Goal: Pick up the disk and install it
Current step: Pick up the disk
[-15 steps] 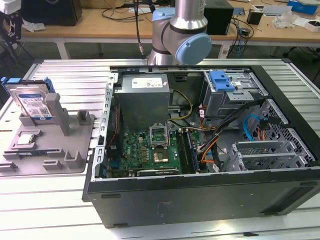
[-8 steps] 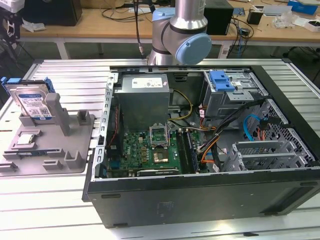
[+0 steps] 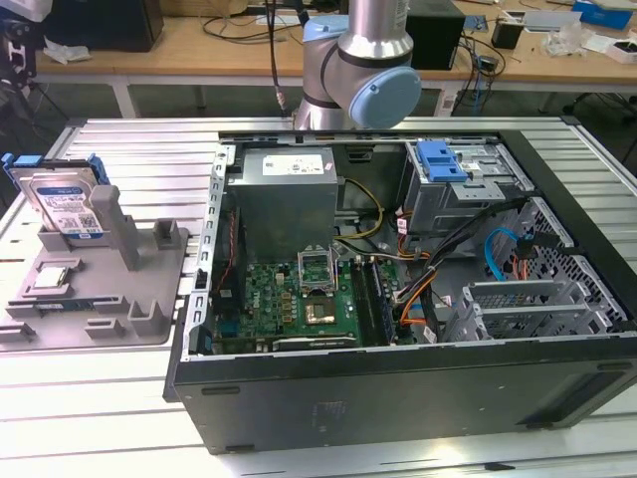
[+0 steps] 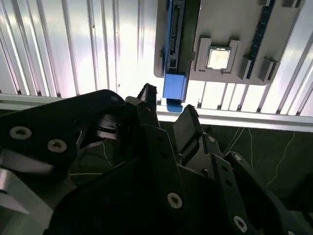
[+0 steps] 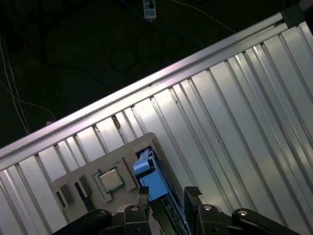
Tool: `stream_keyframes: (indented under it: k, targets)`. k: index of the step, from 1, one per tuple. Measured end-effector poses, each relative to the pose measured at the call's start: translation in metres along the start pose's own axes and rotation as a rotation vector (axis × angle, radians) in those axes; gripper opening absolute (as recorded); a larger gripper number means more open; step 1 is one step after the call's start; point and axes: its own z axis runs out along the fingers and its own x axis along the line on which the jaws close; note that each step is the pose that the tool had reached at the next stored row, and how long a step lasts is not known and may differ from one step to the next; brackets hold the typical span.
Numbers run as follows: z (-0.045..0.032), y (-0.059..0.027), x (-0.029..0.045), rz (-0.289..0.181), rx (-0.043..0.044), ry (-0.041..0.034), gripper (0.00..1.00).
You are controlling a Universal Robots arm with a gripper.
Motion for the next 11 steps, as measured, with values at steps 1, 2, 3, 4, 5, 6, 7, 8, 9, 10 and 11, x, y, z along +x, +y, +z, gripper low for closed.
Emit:
stream_keyframes:
  k: [1,2,3,4,5,6,7,8,9,10,11]
  targets:
    - [0.0,0.0,0.0,-0.032,0.0005,0.0064,0.42]
    - [0.0001,0.0,0.0,-0.049,0.0009,0.0102,0.42]
    - [0.0001,0.0,0.0,-0.065,0.0013,0.0155,0.42]
    - [0.0002,0.0,0.0,-0.088,0.002,0.0276,0.42]
    - [0.0003,0.0,0.0,-0.1,0.0025,0.0356,0.42]
    - [0.0004,0.0,0.0,-0.112,0.0045,0.0454,0.42]
    - [0.0005,0.0,0.0,-0.123,0.0087,0.0571,0.42]
    - [0.0005,-0.0001,0.0,-0.124,0.009,0.058,0.42]
    - [0.0005,-0.0001,0.0,-0.124,0.0089,0.058,0.42]
    - [0.0004,-0.0002,-0.0001,-0.124,0.0088,0.0581,0.42]
    - [0.0005,-0.0003,-0.0001,-0.124,0.0089,0.0581,0.42]
